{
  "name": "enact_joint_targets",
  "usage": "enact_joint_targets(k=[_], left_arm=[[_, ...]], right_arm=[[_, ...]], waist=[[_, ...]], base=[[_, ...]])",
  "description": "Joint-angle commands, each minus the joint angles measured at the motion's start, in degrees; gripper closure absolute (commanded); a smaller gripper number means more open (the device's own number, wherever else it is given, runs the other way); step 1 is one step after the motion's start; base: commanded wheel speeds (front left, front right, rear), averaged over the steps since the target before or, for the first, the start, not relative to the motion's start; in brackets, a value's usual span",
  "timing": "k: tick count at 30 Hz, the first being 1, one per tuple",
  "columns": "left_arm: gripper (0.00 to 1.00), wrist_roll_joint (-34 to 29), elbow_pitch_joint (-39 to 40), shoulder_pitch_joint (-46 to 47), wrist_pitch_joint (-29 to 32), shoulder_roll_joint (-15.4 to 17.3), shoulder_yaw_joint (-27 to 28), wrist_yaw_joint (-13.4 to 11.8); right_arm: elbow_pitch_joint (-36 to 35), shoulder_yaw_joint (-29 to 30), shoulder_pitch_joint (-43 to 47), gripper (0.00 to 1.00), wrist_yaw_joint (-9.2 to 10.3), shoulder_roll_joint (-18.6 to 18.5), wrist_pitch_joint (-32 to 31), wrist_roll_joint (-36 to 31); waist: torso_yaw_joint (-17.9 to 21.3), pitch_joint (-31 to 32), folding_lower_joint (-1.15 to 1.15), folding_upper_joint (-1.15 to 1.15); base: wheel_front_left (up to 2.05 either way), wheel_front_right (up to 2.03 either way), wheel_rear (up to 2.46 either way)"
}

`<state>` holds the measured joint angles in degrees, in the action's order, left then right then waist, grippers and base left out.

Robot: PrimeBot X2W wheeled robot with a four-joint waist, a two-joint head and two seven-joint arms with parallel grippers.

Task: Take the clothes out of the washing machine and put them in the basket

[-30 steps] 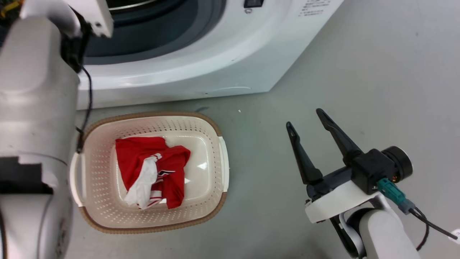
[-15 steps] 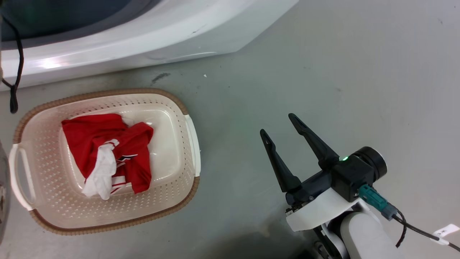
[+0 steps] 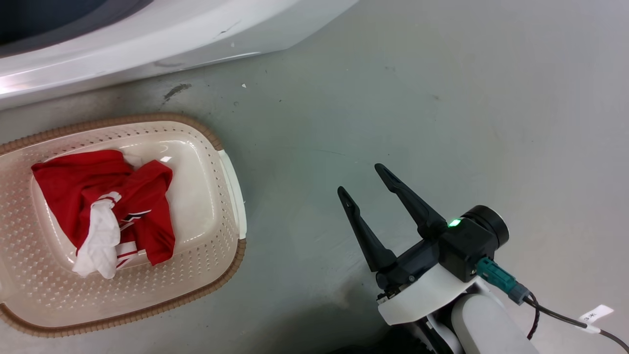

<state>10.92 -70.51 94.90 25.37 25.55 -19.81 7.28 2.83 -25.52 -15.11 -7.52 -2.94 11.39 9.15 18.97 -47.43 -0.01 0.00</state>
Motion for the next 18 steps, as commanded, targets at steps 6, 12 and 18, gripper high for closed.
enact_joint_targets(k=[6,12,18], left_arm=[[1.0,-0.2,1.9,-0.8,-5.3,1.1,-0.2,-3.2],[1.0,0.2,4.6,-1.9,-13.2,1.5,0.2,-5.7],[1.0,1.7,6.4,-3.7,-22.2,0.8,1.2,-7.0]], right_arm=[[0.7,0.0,-1.5,0.0,0.05,0.1,0.6,0.7],[1.3,0.6,-1.9,0.0,0.06,0.1,0.6,0.1],[1.2,2.3,-2.5,0.0,0.05,0.1,0.2,-0.4]], waist=[[0.3,0.0,0.01,0.0],[-0.2,1.1,0.01,0.0],[-1.2,3.3,0.01,0.0]], base=[[0.0,0.0,0.0],[0.0,0.0,0.0],[0.0,0.0,0.0]])
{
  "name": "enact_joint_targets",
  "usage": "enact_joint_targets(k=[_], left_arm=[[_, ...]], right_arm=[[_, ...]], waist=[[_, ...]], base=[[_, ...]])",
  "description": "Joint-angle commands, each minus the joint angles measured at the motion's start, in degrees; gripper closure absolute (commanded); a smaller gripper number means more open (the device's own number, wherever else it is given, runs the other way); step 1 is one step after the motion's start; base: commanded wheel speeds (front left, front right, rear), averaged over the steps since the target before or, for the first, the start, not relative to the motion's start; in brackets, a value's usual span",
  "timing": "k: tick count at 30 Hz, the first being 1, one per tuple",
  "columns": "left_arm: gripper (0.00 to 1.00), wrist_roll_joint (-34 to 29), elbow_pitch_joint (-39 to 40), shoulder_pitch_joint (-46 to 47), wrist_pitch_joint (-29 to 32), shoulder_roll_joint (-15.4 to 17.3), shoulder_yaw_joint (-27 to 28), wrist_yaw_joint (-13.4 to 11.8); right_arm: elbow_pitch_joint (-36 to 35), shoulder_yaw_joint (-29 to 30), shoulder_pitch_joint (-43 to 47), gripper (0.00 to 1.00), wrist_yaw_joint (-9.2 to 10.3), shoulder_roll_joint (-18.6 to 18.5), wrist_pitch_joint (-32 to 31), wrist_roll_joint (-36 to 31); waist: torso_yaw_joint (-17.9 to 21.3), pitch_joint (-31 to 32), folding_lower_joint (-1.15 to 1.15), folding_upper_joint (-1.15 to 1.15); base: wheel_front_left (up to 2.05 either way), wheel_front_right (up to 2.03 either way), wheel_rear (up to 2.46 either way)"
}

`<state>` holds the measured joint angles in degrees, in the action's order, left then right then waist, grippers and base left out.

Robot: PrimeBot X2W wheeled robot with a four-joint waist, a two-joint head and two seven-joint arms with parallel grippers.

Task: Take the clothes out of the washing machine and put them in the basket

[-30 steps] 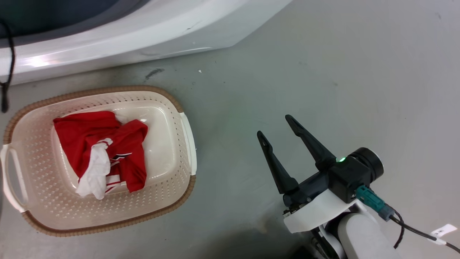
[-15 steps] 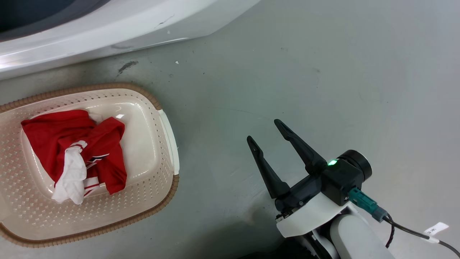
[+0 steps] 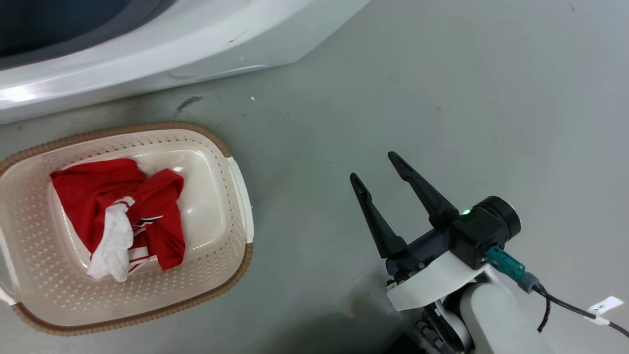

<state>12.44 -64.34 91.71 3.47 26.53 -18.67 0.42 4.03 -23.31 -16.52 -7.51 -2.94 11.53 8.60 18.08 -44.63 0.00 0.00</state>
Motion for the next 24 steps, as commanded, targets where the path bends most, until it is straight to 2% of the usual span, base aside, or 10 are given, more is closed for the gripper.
enact_joint_targets(k=[1,8,18,24], left_arm=[[1.0,0.4,0.5,-1.2,-1.9,-0.5,0.2,-0.3],[1.0,3.7,0.4,-6.1,-10.9,-2.8,2.1,0.4],[1.0,6.6,-1.2,-12.2,-16.9,-2.8,3.8,1.7],[1.0,8.3,0.3,-17.4,-18.5,-3.3,5.1,2.5]], right_arm=[[0.0,0.5,-1.0,0.0,0.05,0.1,-0.1,-0.1],[-0.3,3.0,-1.3,0.0,0.04,0.1,-0.4,-0.3],[0.2,4.7,-0.7,0.0,0.04,0.1,0.0,0.3],[0.8,5.4,0.0,0.0,0.04,0.1,0.1,0.7]], waist=[[-0.6,1.0,0.0,0.0],[-2.1,3.6,0.0,0.0],[-2.2,6.4,0.0,0.0],[-3.0,8.0,0.0,0.0]], base=[[0.0,0.0,0.0],[0.0,0.0,0.0],[0.0,0.0,0.0],[0.0,0.0,0.0]])
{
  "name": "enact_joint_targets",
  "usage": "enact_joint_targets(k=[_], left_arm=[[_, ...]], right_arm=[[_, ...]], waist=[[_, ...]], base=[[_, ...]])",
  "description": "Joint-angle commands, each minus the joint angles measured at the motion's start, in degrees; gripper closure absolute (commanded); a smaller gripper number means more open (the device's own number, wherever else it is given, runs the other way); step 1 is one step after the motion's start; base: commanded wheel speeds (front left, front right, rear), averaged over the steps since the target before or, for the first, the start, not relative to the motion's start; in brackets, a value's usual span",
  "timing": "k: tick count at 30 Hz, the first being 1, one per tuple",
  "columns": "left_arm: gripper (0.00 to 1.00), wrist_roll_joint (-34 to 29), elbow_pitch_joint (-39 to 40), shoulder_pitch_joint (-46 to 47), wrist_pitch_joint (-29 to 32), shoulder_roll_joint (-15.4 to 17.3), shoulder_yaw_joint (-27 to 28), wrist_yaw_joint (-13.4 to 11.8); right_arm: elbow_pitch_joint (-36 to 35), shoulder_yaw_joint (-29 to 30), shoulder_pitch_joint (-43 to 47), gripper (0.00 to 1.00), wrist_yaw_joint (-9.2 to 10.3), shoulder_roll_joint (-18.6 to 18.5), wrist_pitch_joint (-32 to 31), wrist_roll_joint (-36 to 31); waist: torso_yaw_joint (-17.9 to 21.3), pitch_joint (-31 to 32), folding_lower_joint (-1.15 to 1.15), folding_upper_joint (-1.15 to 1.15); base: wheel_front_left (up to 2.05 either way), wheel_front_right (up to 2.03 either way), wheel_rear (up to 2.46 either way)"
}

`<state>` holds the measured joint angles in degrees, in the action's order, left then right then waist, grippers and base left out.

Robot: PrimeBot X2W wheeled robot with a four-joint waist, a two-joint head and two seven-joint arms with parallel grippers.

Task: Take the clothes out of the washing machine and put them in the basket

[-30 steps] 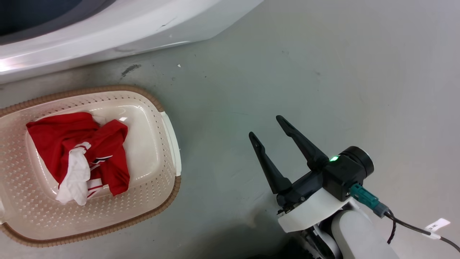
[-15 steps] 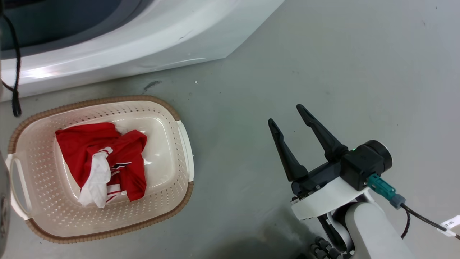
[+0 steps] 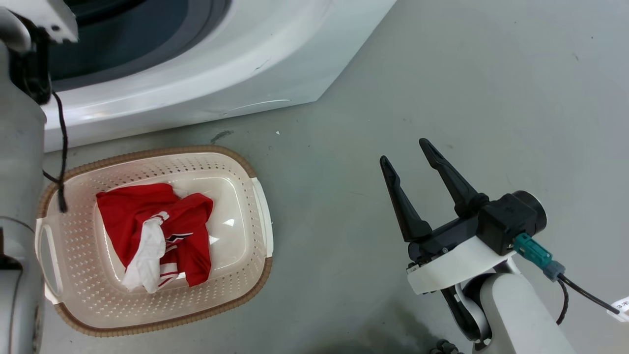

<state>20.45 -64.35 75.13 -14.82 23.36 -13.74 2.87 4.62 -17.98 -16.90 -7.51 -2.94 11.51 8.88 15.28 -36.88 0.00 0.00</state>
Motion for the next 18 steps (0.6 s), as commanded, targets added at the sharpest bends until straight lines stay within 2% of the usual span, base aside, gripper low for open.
enact_joint_targets(k=[1,7,8,9,10,13,18], left_arm=[[1.0,0.4,0.7,-1.4,-0.3,-0.1,0.3,0.2],[1.0,0.3,1.0,-2.5,-0.4,0.3,-0.2,1.2],[0.8,0.3,0.9,-2.2,-0.4,0.4,-0.4,1.3],[0.55,0.1,0.7,-1.8,-0.4,0.6,-0.6,1.5],[0.02,0.0,0.4,-1.4,-0.2,0.8,-0.8,1.6],[0.0,-0.2,-0.3,-0.3,0.9,1.0,-1.5,1.6],[0.0,-0.6,-2.2,2.9,6.7,2.2,-2.9,2.8]], right_arm=[[0.3,0.1,0.4,0.0,0.04,0.1,0.1,0.4],[0.6,-0.2,0.1,0.0,0.04,0.1,0.1,0.5],[0.7,-0.4,0.1,0.0,0.04,0.1,0.1,0.7],[0.8,-0.5,0.0,0.0,0.04,0.1,0.2,0.8],[0.9,-0.7,0.1,0.0,0.04,0.1,0.3,1.0],[1.2,-1.0,0.2,0.0,0.04,0.1,0.5,1.3],[1.5,-1.8,0.0,0.0,0.05,0.1,1.2,2.2]], waist=[[-0.3,0.5,0.0,0.0],[-0.4,1.1,0.0,0.0],[-0.3,1.2,0.0,0.0],[-0.2,1.3,0.0,0.0],[0.0,1.3,0.0,0.0],[0.6,1.5,0.0,0.0],[1.9,1.1,0.0,0.0]], base=[[0.0,0.0,0.0],[0.0,0.0,0.0],[0.0,0.0,0.0],[0.0,0.0,0.0],[0.0,0.0,0.0],[0.0,0.0,0.0],[0.0,0.0,0.0]])
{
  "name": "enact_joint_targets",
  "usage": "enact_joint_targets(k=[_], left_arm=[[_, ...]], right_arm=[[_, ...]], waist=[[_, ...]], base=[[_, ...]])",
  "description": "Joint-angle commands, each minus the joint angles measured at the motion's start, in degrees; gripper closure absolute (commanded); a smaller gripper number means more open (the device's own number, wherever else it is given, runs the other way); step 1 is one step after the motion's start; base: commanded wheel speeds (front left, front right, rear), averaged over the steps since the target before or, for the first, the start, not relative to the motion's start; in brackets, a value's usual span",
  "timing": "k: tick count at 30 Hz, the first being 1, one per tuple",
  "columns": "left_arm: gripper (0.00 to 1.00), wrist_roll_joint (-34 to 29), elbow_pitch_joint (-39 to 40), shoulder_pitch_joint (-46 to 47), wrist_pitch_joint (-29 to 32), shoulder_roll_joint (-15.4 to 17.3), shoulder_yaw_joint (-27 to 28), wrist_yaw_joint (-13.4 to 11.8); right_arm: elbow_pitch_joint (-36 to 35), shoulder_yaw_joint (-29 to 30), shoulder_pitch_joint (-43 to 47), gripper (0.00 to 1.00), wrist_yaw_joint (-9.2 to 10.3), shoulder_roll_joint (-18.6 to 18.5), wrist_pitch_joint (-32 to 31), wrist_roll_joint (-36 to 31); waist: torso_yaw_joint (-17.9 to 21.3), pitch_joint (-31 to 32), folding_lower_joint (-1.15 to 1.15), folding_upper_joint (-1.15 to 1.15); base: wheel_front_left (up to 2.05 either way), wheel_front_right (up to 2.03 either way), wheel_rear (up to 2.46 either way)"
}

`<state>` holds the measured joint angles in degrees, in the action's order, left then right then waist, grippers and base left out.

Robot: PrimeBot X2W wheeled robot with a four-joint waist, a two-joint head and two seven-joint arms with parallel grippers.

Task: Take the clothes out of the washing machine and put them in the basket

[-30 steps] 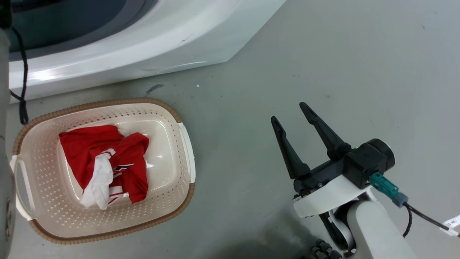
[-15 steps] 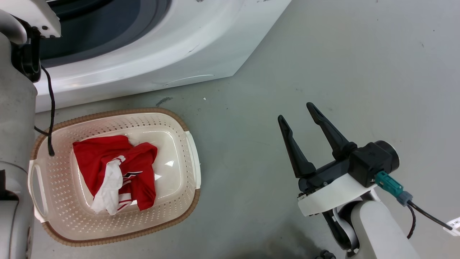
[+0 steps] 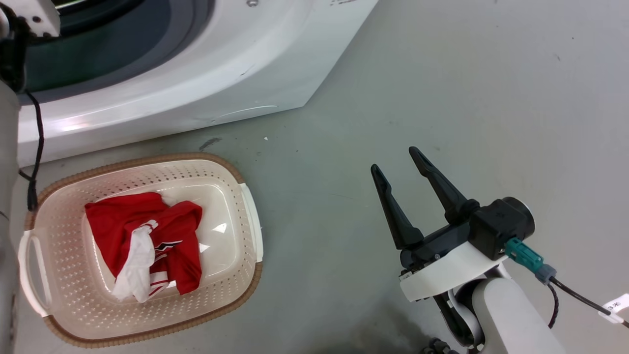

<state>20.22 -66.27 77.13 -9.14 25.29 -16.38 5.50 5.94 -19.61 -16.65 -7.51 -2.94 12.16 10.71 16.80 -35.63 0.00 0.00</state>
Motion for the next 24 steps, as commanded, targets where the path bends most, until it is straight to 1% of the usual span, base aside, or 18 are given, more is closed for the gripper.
enact_joint_targets(k=[1,7,14,19,20,22,24], left_arm=[[0.0,-0.1,-0.5,1.8,2.5,0.4,-0.6,0.5],[0.0,1.0,-2.5,7.9,15.2,2.5,-2.2,1.8],[0.0,2.0,-4.0,14.9,29.9,6.5,-3.8,2.0],[0.0,2.4,-3.4,18.6,37.4,8.6,-5.2,1.9],[0.0,2.3,-2.3,20.9,41.4,9.8,-6.4,1.9],[0.0,1.7,-1.4,21.8,43.4,10.8,-7.1,1.7],[0.0,1.6,-1.1,21.6,44.1,11.2,-7.3,1.4]], right_arm=[[0.3,-0.4,-0.2,0.0,0.04,0.1,0.5,0.4],[0.7,-2.1,-0.2,0.0,0.05,0.1,1.1,1.6],[1.0,-3.8,-0.4,0.0,0.04,0.1,1.9,3.2],[1.3,-5.0,-0.4,0.0,0.05,0.1,2.5,4.4],[1.4,-5.9,-0.3,0.0,0.04,0.1,2.6,4.8],[1.5,-6.9,-0.2,0.0,0.04,0.2,2.9,5.1],[1.4,-7.4,0.0,0.0,0.04,0.1,3.0,5.4]], waist=[[0.7,-0.4,0.0,0.0],[3.0,-2.3,0.0,0.0],[6.7,-5.8,0.0,0.0],[8.8,-8.4,0.0,0.0],[9.9,-10.3,0.0,0.0],[11.0,-11.8,0.0,0.0],[11.5,-12.1,0.0,0.0]], base=[[0.0,0.0,0.0],[0.0,0.0,0.0],[0.0,0.0,0.0],[0.0,0.0,0.0],[0.0,0.0,0.0],[0.0,0.0,0.0],[0.0,0.0,0.0]])
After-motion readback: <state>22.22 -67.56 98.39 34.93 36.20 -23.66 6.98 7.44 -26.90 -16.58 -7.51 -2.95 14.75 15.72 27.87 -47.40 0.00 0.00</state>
